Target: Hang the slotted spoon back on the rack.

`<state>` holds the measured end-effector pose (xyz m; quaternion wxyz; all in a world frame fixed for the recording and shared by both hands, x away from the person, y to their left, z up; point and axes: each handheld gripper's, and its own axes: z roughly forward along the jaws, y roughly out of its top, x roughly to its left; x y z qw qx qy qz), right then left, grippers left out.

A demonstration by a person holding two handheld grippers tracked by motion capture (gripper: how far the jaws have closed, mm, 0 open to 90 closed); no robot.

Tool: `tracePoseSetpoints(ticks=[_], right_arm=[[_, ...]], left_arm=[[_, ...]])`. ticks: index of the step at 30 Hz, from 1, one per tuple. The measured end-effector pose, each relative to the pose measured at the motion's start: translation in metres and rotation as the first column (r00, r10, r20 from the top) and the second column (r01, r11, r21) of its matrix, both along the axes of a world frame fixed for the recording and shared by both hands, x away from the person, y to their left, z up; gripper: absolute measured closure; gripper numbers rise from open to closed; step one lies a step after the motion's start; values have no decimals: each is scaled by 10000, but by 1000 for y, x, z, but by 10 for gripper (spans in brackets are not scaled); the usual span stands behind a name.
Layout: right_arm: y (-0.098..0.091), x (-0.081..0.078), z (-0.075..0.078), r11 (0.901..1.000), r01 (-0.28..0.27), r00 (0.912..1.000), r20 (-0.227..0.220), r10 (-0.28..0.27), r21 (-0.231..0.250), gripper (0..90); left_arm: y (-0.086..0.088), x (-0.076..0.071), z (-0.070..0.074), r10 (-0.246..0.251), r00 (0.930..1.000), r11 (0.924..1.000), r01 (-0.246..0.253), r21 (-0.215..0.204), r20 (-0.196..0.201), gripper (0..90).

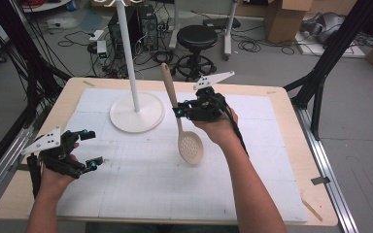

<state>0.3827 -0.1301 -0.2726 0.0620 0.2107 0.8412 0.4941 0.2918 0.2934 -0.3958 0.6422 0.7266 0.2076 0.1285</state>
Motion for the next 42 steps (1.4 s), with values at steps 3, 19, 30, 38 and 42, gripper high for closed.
tracePoseSetpoints(ticks=[3,19,30,38,42], right_arm=[[1,6,6,9999,-3,9999,170,2,107,762],[6,42,43,9991,-4,9990,449,-15,426,761],[13,70,64,9997,81,9986,528,-94,234,761],[25,89,74,9996,216,9985,495,-224,177,761],[32,95,80,9997,207,9985,507,-211,86,761]], left_arm=[[1,0,0,5,10000,10000,-5,-21,-9,17],[2,0,0,-8,10000,10000,8,-89,-49,17],[2,0,0,-43,10000,9999,43,-128,-24,17],[3,0,0,-30,10000,9999,30,-154,-4,17],[4,0,0,-55,10000,9998,55,-171,3,17]])
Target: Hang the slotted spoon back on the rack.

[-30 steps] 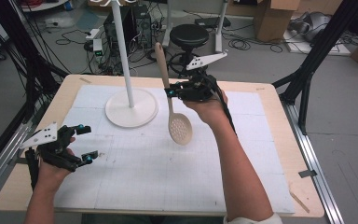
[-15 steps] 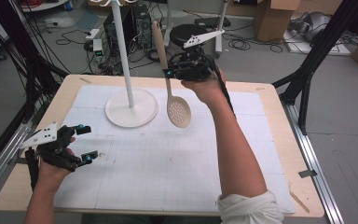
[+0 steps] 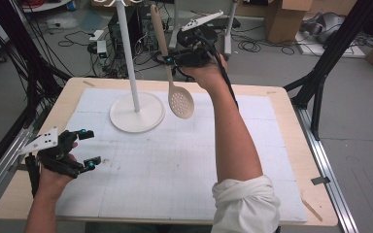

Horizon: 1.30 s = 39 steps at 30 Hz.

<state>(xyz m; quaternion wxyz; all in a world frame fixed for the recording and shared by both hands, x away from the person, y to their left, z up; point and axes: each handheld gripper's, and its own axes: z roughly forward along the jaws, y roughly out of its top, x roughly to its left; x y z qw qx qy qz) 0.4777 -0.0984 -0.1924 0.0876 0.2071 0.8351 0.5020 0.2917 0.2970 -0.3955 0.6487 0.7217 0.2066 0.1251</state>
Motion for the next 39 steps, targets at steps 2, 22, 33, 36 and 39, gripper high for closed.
tracePoseSetpoints(ticks=[2,22,33,36,39], right_arm=[[1,2,1,10000,-27,10000,49,27,1,761],[25,33,8,9998,83,9997,-212,-86,-164,761],[42,32,7,9992,-286,9993,-245,279,-285,761],[44,31,7,9990,-374,9992,-179,369,-242,761],[45,30,7,9991,-350,9992,-199,346,-219,761]], left_arm=[[0,0,0,-8,10000,10000,8,-23,14,17],[1,-1,2,35,10000,10000,-34,-54,75,17],[3,-1,2,69,9999,9999,-68,-74,86,17],[3,-1,2,63,9999,10000,-62,-62,93,17],[3,-1,2,60,9999,10000,-59,-68,105,17]])
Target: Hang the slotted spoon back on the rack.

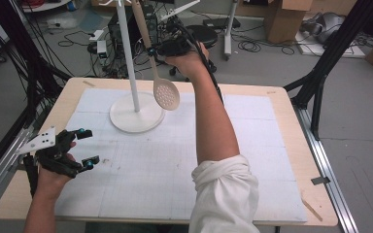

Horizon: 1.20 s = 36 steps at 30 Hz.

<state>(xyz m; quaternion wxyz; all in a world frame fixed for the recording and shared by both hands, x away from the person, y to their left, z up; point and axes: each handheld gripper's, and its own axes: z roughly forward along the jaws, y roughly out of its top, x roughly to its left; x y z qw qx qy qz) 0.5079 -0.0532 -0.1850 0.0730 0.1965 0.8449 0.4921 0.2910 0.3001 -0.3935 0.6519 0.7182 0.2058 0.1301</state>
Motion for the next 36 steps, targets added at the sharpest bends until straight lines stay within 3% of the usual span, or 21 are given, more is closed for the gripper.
tracePoseSetpoints(ticks=[11,13,15,19,27,36], right_arm=[[5,2,-5,9996,4,10000,-84,-6,-284,754],[6,2,-5,9994,48,10000,-84,-50,-328,718],[6,2,-5,9998,161,9997,-167,-163,-107,602],[5,-2,-5,9985,260,9994,-203,-270,-490,548],[-7,-22,-6,9995,3,9996,275,6,-314,485],[-34,-49,-8,9999,-161,9974,705,162,-21,439]], left_arm=[[-1,0,-1,20,10000,10000,-20,25,-37,17],[-1,0,-1,11,10000,10000,-11,5,-32,17],[-1,1,-1,0,10000,10000,0,21,-32,17],[-2,1,-1,-30,10000,10000,30,41,-29,17],[-3,0,-1,-47,10000,10000,47,25,-55,17],[-6,1,-1,-100,9999,9999,101,129,-80,17]])
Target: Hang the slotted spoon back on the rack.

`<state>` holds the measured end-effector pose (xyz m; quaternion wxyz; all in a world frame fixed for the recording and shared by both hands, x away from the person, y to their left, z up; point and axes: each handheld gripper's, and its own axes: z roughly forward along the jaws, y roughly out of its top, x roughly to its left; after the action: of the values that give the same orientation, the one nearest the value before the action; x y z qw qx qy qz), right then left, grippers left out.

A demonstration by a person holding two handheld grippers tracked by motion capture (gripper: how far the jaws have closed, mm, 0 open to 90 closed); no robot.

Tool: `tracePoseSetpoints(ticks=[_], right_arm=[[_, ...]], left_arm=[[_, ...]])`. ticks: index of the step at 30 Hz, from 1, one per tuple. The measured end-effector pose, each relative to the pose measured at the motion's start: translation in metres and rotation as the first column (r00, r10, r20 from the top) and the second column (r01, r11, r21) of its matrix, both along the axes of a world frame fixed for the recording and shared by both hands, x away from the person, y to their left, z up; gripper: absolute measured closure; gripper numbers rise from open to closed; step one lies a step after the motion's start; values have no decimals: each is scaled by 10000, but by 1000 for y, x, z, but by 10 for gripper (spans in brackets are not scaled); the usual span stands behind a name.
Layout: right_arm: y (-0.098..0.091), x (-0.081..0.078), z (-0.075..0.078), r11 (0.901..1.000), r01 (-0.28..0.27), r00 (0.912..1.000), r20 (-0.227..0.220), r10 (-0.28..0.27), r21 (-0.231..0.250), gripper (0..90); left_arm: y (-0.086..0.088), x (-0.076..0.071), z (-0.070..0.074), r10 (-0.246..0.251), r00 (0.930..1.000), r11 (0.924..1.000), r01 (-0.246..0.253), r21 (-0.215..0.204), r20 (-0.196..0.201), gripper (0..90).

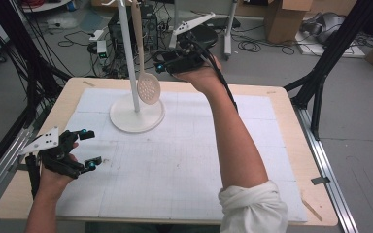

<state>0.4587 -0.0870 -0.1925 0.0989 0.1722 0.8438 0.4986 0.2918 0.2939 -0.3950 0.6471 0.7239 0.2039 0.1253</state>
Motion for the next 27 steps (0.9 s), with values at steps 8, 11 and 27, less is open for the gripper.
tracePoseSetpoints(ticks=[8,11,27], right_arm=[[-32,-22,-14,9996,-15,10000,-1,15,299,400],[-46,-33,-22,9987,41,10000,-2,-41,502,383],[-104,-81,-63,9835,351,9983,400,-429,1776,351]], left_arm=[[-3,1,-1,-57,9999,9999,58,94,-92,17],[-4,1,-2,-70,9999,9999,71,107,-131,17],[-10,3,-6,-211,9992,9994,220,252,-339,17]])
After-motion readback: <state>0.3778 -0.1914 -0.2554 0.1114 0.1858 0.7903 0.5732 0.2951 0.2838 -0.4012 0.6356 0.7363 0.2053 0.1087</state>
